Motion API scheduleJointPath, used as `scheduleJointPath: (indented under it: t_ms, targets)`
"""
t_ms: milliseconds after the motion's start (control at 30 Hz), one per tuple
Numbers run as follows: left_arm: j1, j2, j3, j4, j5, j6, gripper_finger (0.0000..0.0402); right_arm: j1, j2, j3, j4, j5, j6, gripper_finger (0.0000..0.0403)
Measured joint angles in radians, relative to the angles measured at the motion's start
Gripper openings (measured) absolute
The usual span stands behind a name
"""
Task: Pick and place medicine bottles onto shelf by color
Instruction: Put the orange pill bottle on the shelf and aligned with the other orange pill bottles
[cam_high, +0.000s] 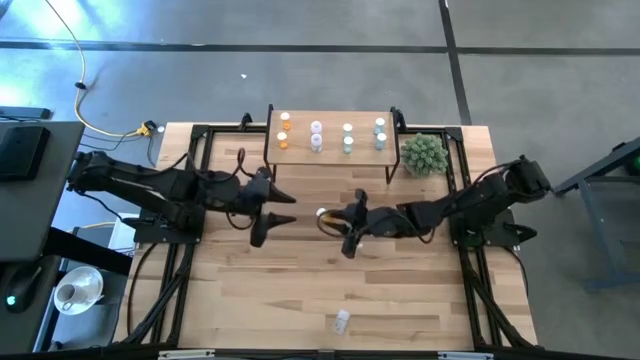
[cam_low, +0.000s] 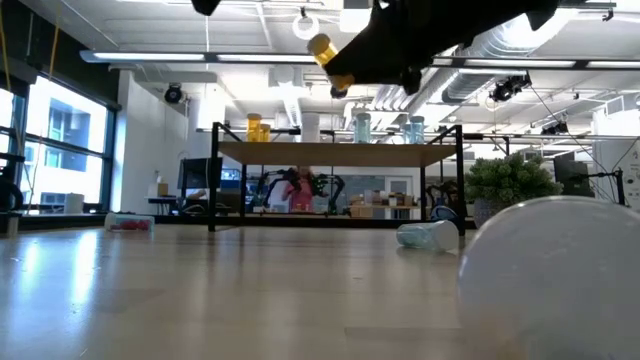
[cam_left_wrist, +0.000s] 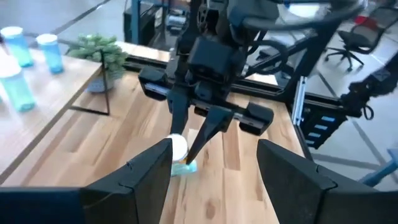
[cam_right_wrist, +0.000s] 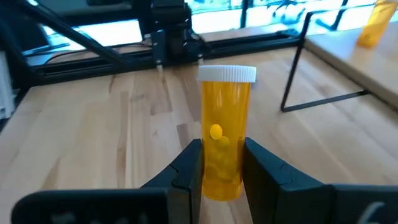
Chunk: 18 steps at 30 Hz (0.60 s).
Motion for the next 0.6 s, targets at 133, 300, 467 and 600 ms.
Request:
scheduleJointPath:
  t_ms: [133,300,467,600]
  targets:
    - [0.0,0.019,0.049,-0.085,-0.007,-0.087,0.0223,-0.032,0.0,0.0,-0.02,-0.107,0.028,0.0074]
    - [0.0,0.066,0.043,-0.141,0.012,-0.104,0.0223,-0.027,0.004,0.0,-0.037,-0.169,0.033,0.0074]
    - [-0.002,0.156,0.041,-0.146,0.033,-0.102,0.0223,-0.01,0.004,0.0,-0.035,-0.199,0.033,0.0074]
    - [-0.01,0.241,0.041,-0.083,0.078,-0.06,0.0223,0.003,0.004,0.0,-0.034,-0.201,0.031,0.0074]
